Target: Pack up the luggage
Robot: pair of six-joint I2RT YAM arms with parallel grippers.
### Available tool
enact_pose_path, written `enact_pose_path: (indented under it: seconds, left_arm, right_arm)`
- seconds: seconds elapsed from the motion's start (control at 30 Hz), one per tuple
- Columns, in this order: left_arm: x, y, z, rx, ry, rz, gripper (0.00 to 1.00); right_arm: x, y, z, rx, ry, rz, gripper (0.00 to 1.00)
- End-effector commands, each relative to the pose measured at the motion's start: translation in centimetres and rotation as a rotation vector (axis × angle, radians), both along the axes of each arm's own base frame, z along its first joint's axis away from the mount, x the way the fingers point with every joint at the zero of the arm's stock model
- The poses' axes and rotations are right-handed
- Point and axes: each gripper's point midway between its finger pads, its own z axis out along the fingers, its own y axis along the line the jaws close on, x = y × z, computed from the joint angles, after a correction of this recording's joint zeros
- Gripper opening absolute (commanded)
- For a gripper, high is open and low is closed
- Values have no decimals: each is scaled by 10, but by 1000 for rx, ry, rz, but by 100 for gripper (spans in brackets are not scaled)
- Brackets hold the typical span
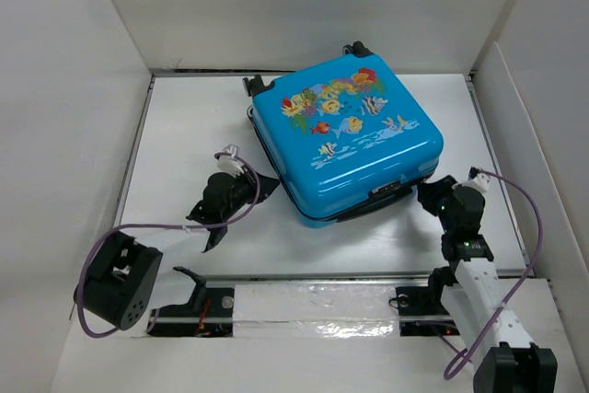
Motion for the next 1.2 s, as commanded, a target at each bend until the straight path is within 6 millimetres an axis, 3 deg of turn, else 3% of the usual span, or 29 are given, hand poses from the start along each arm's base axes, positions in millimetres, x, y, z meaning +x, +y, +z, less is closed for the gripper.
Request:
enact_pose_path:
  seconds: [0.0,0.27,0.43,0.53,0.6,0.7,0.73,0.77,0.83,0.97,1.0,1.07,1.1,1.13,1.17]
  left_arm:
    - [2,-6,13,-21,-69,-36,0]
    - [0,-6,4,-20,-58,-44,0]
    - [-1,-7,1,-21,-52,-50,0]
    - [-1,-7,3,-22,-57,-47,0]
    - [-1,-4,3,-15,-55,-31,0]
    - [0,3,7,-1,-66,1,0]
    - [2,7,13,8,-82,24,0]
    - [2,8,13,9,-83,28,0]
    - [2,10,18,12,-100,37,0]
    - [1,13,25,10,-118,46,0]
    - [1,12,26,7,-122,43,0]
    - [0,12,25,6,-120,40,0]
    - [-1,12,25,4,-120,36,0]
    - [-1,11,25,3,-124,34,0]
    - [-1,11,25,1,-123,31,0]
  right_arm:
    - [19,3,42,-34,-174,31,32]
    - [28,9,48,-46,-183,77,34]
    - [33,8,68,-68,-222,76,29]
    - [39,16,71,-74,-248,130,20]
    - [38,34,68,-61,-222,239,17]
    - [34,48,59,-16,-169,298,21]
    - [21,47,44,9,-80,262,30]
    - [21,47,44,9,-79,262,32]
    - [11,37,32,7,-19,200,33]
    - [2,-19,33,2,-37,-122,28]
    - [2,-26,33,3,-34,-148,27]
    - [10,-35,41,9,-65,-174,26]
    - [13,-45,33,9,-27,-202,26]
    - [23,-49,51,6,-73,-204,25]
    - [28,-55,54,3,-76,-222,24]
